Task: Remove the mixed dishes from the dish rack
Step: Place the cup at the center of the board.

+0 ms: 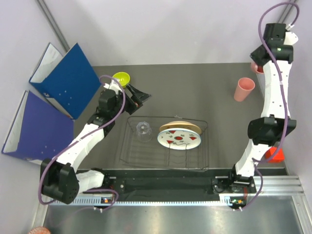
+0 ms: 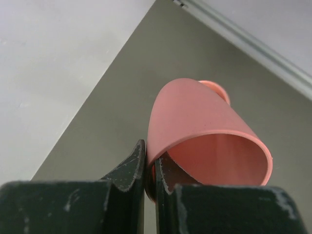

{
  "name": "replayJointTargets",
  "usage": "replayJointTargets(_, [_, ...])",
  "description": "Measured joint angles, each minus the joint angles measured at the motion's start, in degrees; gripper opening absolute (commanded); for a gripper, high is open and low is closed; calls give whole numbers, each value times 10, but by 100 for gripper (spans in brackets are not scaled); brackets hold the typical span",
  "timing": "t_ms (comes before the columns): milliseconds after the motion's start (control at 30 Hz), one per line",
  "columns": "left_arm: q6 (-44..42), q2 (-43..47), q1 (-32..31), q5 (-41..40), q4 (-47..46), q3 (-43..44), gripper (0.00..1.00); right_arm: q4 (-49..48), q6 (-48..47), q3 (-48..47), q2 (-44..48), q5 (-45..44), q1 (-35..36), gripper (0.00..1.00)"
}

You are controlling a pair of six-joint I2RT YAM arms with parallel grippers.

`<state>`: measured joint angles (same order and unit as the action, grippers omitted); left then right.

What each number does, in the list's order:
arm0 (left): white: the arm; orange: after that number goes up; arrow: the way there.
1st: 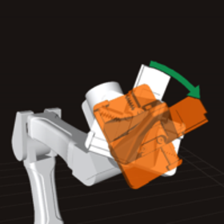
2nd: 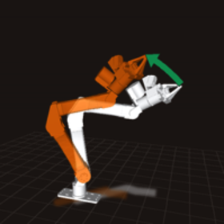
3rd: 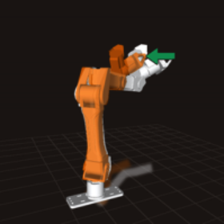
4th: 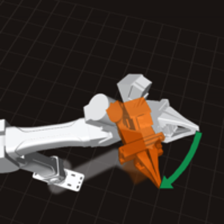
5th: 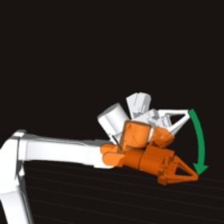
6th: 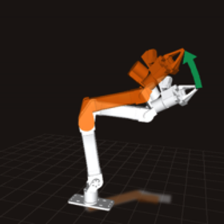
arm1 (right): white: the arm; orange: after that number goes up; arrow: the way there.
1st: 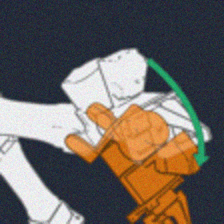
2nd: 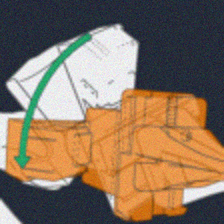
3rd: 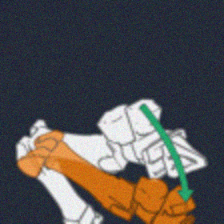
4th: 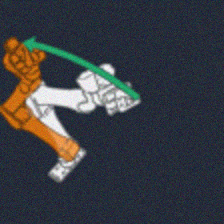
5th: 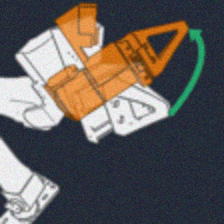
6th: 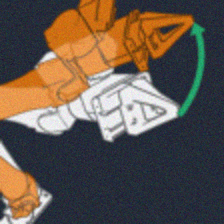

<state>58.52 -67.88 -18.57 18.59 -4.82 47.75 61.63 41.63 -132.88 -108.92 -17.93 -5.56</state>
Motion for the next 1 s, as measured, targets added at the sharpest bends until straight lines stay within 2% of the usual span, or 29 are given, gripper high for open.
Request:
replayJointTargets(300, [-10, 6, -1, 12, 2, -20, 97, 3, -16, 45, 31, -11, -27, 0])
replayJointTargets(700, [-30, 15, -1, 20, 24, -40, 97, -28, -17, 54, -23, 0, -38, 0])
replayJointTargets(1000, [-30, 14, -1, 30, 22, -54, 97, -81, -20, 151, -23, 10, -38, 0])
